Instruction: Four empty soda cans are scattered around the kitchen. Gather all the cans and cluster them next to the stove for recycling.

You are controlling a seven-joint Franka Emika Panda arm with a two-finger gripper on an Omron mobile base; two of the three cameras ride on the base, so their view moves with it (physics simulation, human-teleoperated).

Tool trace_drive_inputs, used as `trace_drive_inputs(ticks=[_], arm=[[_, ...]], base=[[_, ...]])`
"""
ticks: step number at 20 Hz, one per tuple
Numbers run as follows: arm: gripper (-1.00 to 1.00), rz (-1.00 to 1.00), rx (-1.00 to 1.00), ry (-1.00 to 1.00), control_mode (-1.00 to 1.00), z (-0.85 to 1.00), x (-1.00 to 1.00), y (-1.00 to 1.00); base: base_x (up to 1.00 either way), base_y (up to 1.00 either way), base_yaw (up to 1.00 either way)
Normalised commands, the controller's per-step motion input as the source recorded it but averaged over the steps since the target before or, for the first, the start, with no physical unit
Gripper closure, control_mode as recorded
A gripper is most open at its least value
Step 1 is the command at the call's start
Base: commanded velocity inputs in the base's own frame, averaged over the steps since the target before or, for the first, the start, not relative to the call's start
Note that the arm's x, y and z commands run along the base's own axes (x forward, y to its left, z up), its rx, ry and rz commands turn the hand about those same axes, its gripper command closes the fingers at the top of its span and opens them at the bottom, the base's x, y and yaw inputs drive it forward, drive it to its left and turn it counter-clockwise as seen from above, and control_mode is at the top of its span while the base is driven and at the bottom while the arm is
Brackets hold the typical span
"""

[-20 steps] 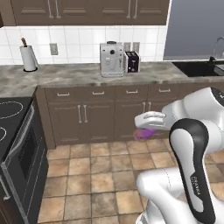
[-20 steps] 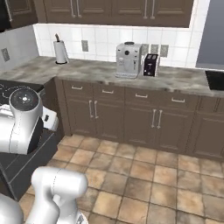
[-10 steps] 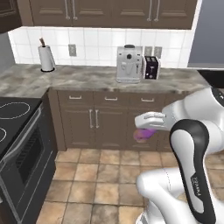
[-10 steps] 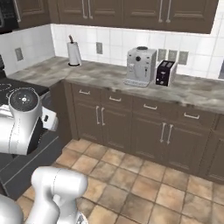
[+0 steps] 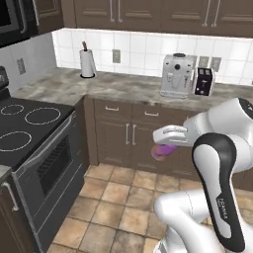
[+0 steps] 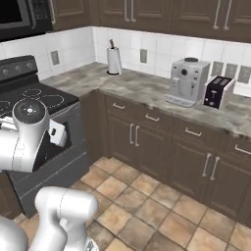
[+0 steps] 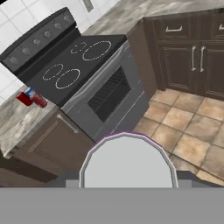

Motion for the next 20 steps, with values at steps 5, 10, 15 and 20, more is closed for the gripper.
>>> trace_drive_inputs(ticks=[5, 10, 15, 20], arm=[[1.0, 0.0, 0.0, 0.0, 1.0, 0.0, 0.0, 0.0], [1.0, 0.0, 0.0, 0.0, 1.0, 0.0, 0.0, 0.0], [1.0, 0.0, 0.0, 0.0, 1.0, 0.0, 0.0, 0.0], [1.0, 0.0, 0.0, 0.0, 1.0, 0.0, 0.0, 0.0]], base=[[0.08, -0.03, 0.43], [0.1, -0.01, 0.41], [0.07, 0.0, 0.23], [0.32, 0.0, 0.3]])
